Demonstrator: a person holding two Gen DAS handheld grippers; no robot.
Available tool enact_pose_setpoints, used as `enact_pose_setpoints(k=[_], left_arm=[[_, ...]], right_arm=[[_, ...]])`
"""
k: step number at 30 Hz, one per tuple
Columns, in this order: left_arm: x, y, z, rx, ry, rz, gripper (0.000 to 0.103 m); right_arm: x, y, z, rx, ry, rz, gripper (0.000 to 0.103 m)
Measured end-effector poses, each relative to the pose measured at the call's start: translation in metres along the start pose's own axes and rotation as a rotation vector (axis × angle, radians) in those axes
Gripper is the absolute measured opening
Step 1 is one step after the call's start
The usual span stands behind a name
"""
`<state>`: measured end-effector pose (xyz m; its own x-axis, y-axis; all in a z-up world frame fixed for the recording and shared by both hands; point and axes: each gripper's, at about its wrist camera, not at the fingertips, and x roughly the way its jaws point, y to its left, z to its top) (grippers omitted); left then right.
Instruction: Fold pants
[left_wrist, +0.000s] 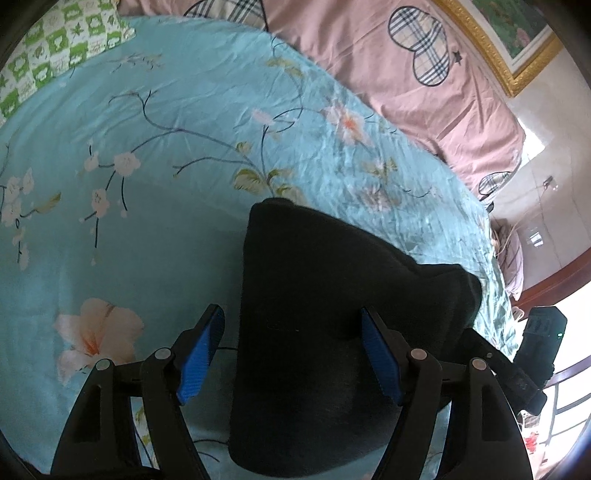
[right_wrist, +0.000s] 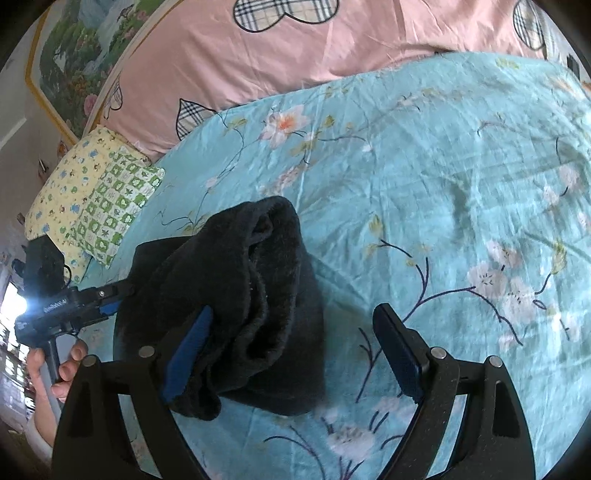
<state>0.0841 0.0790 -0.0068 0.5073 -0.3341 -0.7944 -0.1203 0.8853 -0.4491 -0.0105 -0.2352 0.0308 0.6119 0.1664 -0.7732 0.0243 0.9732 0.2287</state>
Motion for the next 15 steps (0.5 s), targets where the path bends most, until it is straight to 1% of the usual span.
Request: enact_pose_setpoints(k=[1,3,5,7,11,12,13,15], left_arm=[[0.003,0.002,-0.001,-0.002,0.002,0.003,0.075],[0.009,0.006,-0.001,-0.012,0.007,0.006,0.076],[0.013,0.009,-0.002,-0.023,0.012,0.001,0.076],[0.018,0.014,-0.002,-0.037,0.018,-0.010,0.076],[0.023,0.019,-0.003,-0.056,0.016,-0.035,0.073],[0.024,0.019,-0.003,-0.050,0.015,-0.031,0.071],[0.025,0.017,-0.003,-0.041,0.015,-0.028,0.064],[0.026,0.013,-0.003,-0.032,0.027,-0.046,0.052]], right_arm=[[0.001,-0.001,0.000,0.005,0.005,0.015,0.087],[0.003,-0.002,0.001,0.008,0.019,0.046,0.080],[0.006,-0.002,0.002,0.021,0.039,0.106,0.068],[0.011,-0.007,0.001,0.048,0.059,0.156,0.065],[0.017,-0.015,-0.001,0.101,0.071,0.225,0.063],[0.017,-0.015,-0.002,0.101,0.070,0.230,0.063],[0.018,-0.015,-0.003,0.100,0.073,0.239,0.063],[0.019,-0.014,-0.004,0.098,0.080,0.250,0.062]])
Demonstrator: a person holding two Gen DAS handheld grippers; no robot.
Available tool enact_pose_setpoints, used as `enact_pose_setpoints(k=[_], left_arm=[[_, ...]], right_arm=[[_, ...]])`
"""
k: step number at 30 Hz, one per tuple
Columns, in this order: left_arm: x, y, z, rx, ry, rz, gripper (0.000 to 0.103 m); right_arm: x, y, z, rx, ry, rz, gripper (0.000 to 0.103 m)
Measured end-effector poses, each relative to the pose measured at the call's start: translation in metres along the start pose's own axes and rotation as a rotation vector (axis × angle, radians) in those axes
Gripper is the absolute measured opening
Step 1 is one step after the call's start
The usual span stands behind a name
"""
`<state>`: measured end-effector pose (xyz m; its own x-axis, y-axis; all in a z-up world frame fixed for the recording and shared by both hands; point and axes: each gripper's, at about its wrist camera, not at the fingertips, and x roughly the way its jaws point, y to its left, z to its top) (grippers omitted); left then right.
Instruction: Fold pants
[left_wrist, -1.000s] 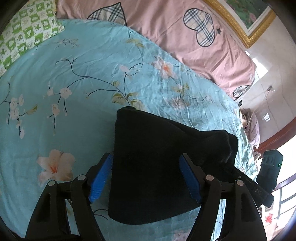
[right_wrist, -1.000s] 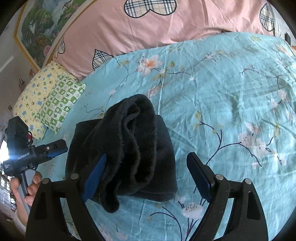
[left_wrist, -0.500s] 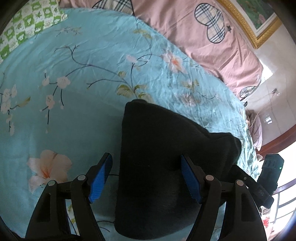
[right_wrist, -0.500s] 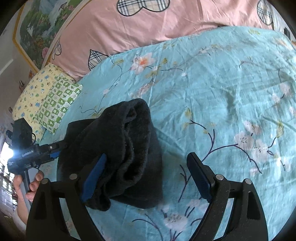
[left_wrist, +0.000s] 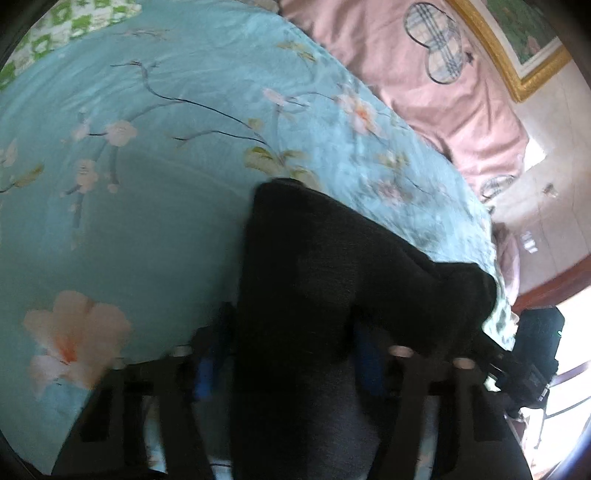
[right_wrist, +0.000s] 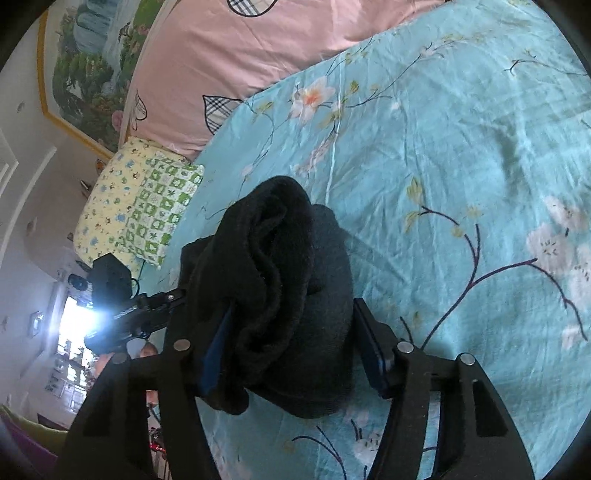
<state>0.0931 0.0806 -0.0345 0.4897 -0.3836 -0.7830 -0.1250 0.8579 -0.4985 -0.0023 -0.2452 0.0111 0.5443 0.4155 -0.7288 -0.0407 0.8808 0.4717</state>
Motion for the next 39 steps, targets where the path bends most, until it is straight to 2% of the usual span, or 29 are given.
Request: enact_pose_setpoints(k=[3,7,13,20,29,39], left_arm=[[-0.005,-0.008,0.000,0.023,-0.013,-0.002,0.041],[-0.016,-0.015,0.000,0.034,-0.035,-0.011,0.035],[-0.042,-0.021,-0.004,0.067,-0.073,-0.009,0.033],[-0.080,-0.009,-0.006,0.060,-0.142,0.004,0.033],[-0.117,0.022,-0.001,0.008,-0.218,0.042,0.033],[-0.134,0.051,0.013,-0.034,-0.263,0.083,0.033]], right_arm=[[-0.001,0.005,-0.001,-0.014,-0.003,-0.005,0.057],[-0.005,0.013,0.001,-0.022,-0.010,-0.015,0.051],[-0.011,0.033,0.006,-0.076,-0.020,-0.017,0.049],[-0.005,0.060,0.009,-0.116,-0.018,0.012,0.048],[0.024,0.099,0.022,-0.181,0.011,0.056,0.048],[0.057,0.126,0.040,-0.221,0.038,0.087,0.048]])
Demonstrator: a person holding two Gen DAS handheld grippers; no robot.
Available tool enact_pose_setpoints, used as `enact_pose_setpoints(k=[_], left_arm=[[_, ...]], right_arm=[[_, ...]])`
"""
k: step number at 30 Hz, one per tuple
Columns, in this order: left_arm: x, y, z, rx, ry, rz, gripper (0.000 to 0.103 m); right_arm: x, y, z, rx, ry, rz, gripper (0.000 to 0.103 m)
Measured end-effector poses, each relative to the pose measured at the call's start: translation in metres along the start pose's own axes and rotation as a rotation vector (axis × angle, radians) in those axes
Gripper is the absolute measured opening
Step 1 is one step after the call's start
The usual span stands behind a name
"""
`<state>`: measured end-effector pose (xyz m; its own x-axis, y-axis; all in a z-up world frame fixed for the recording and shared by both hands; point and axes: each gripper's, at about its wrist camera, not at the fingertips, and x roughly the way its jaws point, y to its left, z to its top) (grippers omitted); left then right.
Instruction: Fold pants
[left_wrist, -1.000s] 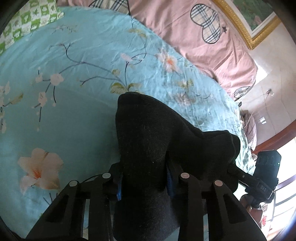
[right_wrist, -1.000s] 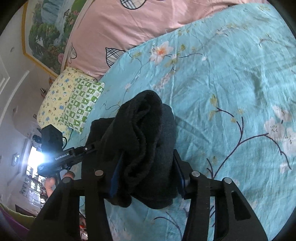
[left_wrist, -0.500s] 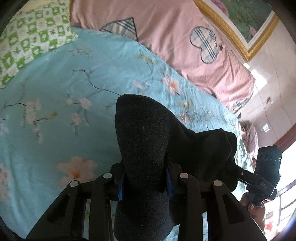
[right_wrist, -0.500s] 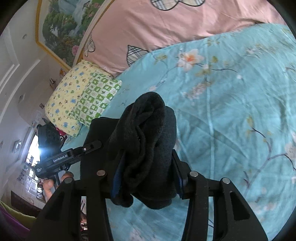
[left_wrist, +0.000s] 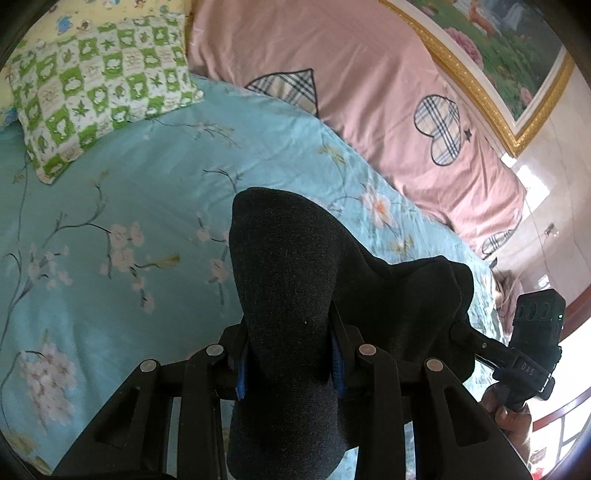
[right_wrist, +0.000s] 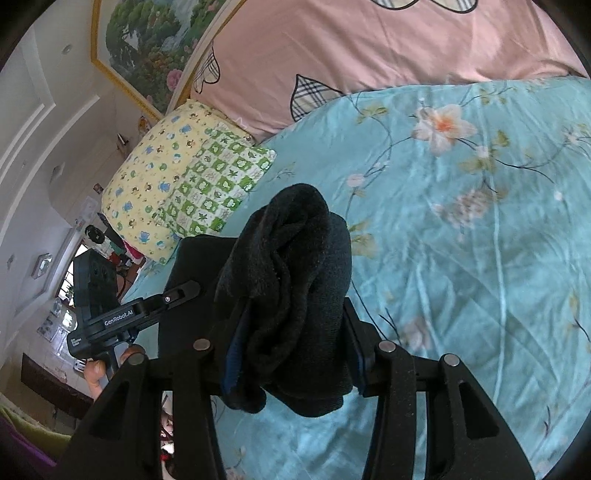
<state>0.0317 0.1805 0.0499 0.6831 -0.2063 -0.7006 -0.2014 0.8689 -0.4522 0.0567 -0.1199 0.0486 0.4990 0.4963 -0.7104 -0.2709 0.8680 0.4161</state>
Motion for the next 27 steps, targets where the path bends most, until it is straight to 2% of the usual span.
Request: enact_pose_setpoints(k=[9,17,27], left_arm=[[-0.001,0.019,0.016,-0.022,-0.033,0.057,0.033],[0.014,0.037,0.039,-0.042,-0.037,0.098,0.033],[0.035,0.054,0.053,-0.067,-0.026,0.115,0.033]], right_arm=[[0.036,0.010,0.020,-0.028,0.026,0.013,0.048],[0.068,0.009,0.044,-0.061,0.026,0.017,0.048],[0.099,0.005,0.063,-0.081,0.060,0.020,0.048]])
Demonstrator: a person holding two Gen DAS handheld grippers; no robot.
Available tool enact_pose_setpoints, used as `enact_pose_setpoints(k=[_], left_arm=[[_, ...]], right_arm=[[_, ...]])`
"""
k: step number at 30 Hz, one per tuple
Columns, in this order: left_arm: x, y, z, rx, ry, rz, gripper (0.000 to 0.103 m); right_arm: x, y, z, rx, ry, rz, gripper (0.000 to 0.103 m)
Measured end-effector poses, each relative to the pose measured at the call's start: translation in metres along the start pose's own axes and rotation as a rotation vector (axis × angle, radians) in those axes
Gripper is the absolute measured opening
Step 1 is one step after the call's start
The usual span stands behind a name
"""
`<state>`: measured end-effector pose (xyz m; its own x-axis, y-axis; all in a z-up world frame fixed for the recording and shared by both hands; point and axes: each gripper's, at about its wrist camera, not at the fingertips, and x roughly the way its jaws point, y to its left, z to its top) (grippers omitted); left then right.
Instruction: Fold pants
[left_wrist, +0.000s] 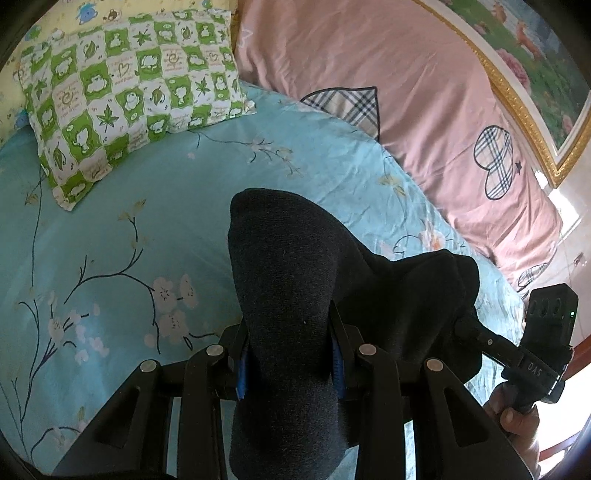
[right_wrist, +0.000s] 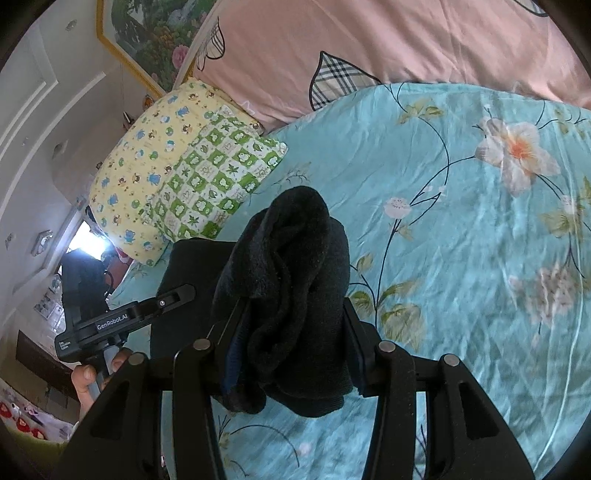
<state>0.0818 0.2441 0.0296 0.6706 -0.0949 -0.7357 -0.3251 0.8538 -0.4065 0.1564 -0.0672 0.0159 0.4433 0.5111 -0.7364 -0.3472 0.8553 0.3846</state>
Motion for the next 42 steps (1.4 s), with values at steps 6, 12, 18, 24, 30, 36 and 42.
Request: enact_pose_setpoints(k=[6,12,18,24,30,36,42], left_arm=[[0.011,0.010,-0.002,-0.003,0.019,0.005,0.034],[0.023,0.023,-0.007,-0.009,0.031,0.014,0.052],[0.018,0.021,-0.015,0.025,0.012,0.041,0.062],[0.000,0.022,-0.027,0.028,-0.003,0.060,0.067],[-0.027,0.018,-0.046,0.054,-0.049,0.072,0.075],[-0.048,0.010,-0.064,0.103,-0.073,0.120,0.079],[-0.058,0.007,-0.080,0.122,-0.109,0.209,0.079]], right_arm=[[0.013,-0.007,-0.002,0.005,0.016,-0.004,0.049],[0.020,-0.022,-0.006,-0.013,0.015,-0.111,0.058],[0.010,-0.038,-0.009,0.019,-0.015,-0.109,0.059],[-0.005,-0.031,-0.013,0.014,-0.047,-0.110,0.059],[-0.025,-0.003,-0.025,-0.060,-0.113,-0.092,0.073],[-0.035,0.030,-0.044,-0.184,-0.139,-0.121,0.079],[-0.038,0.047,-0.064,-0.260,-0.136,-0.135,0.087]])
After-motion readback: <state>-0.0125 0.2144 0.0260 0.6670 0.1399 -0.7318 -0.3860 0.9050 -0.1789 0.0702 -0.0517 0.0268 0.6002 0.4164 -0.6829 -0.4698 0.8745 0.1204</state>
